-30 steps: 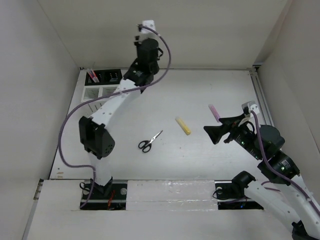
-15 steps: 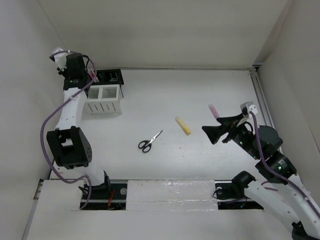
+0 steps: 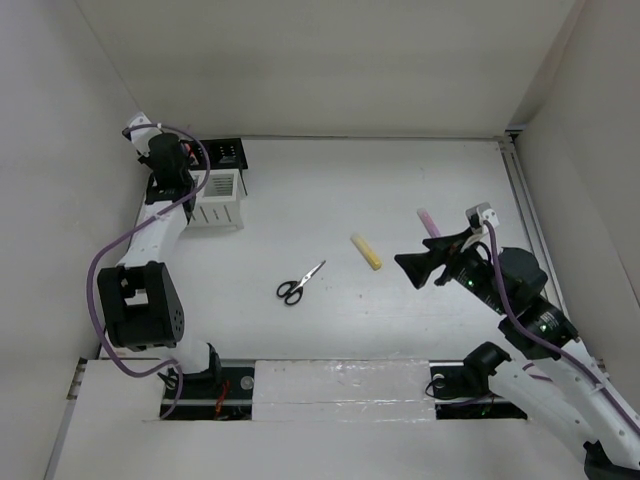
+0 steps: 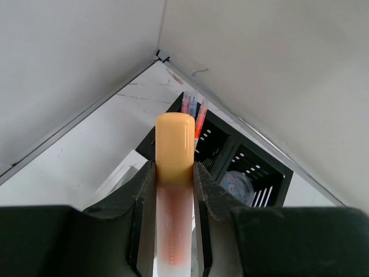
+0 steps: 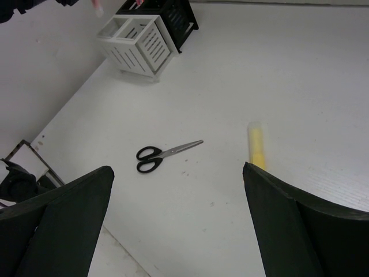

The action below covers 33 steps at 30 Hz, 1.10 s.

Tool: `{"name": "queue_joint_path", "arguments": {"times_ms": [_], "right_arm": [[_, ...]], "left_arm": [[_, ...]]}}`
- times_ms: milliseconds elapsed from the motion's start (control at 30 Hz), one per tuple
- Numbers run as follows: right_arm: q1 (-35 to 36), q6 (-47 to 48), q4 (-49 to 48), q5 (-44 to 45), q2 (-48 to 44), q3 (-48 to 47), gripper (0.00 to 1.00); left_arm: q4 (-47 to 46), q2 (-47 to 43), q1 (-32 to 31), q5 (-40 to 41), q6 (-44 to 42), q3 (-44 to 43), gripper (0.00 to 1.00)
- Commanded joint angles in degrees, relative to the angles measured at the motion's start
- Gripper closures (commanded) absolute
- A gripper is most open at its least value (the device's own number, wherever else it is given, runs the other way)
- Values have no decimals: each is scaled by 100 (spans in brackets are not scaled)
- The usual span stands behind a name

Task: Sort the stationery into containers
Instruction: Place the stationery into the container

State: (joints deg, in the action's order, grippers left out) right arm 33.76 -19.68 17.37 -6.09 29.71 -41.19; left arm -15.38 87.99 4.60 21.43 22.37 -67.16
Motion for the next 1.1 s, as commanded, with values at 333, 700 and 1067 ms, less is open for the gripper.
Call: {"name": "queue_joint_path", "arguments": {"times_ms": [333, 700, 1067], "right_arm": [[-27, -53, -638, -77, 131, 58, 0], [-27, -53, -638, -77, 131, 111, 0], [-27, -53, -638, -77, 78, 111, 0]], "left_arm": [[-1125, 70, 23, 564, -216, 379, 100], [-1187, 342, 23, 792, -216, 581, 100], [-1125, 527, 23, 854, -216, 528, 100]]}}
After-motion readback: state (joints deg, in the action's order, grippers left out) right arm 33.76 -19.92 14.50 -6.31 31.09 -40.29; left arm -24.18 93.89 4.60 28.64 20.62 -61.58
